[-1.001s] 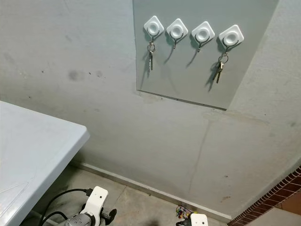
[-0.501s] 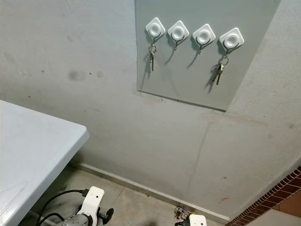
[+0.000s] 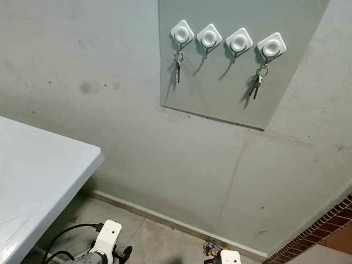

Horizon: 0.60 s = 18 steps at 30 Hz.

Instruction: Hang keys on a hook

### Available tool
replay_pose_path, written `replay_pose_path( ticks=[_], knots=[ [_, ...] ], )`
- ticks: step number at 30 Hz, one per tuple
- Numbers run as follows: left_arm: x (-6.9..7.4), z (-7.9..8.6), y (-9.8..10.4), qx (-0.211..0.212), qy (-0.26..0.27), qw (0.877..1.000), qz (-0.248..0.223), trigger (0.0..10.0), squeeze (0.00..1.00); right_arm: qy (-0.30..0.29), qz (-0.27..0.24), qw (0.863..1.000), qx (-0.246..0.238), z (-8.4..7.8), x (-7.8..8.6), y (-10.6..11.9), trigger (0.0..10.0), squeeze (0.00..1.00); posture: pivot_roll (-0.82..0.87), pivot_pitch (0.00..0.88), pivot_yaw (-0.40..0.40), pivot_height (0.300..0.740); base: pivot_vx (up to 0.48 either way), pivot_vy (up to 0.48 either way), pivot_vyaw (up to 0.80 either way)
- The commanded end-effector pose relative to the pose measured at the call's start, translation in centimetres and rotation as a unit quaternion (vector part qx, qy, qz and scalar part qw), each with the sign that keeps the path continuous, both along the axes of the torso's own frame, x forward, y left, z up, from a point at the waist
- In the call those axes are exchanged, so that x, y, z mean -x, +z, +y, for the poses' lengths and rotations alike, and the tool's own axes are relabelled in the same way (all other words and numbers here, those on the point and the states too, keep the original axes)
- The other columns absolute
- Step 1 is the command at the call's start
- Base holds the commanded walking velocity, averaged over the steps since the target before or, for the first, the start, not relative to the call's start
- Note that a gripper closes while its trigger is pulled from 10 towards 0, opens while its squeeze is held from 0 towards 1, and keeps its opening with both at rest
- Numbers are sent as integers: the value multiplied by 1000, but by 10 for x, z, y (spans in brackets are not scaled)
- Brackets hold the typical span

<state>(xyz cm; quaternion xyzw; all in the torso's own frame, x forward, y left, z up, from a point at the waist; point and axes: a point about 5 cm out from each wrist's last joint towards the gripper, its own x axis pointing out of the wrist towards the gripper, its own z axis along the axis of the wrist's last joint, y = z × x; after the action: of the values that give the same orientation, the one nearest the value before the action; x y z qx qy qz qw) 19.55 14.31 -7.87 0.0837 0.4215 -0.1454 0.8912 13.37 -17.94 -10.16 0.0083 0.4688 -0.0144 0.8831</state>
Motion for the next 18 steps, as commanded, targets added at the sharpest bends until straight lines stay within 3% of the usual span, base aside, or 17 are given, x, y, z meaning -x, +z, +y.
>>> replay_pose_path(
  ticks=[1, 18],
  knots=[
    [0, 3, 0, -7, -3, 1000, -1, 10000, 0, 5, 26, 1000, -7, 4, 10, -5, 10000, 0, -55, 0, -16, 711, 0, 0, 0],
    [0, 1, 0, -3, 2, 1000, 0, 10000, 0, 3, 24, 1000, -6, 3, 10, -4, 10000, 0, -63, 0, -17, 711, 0, 0, 0]
  ],
)
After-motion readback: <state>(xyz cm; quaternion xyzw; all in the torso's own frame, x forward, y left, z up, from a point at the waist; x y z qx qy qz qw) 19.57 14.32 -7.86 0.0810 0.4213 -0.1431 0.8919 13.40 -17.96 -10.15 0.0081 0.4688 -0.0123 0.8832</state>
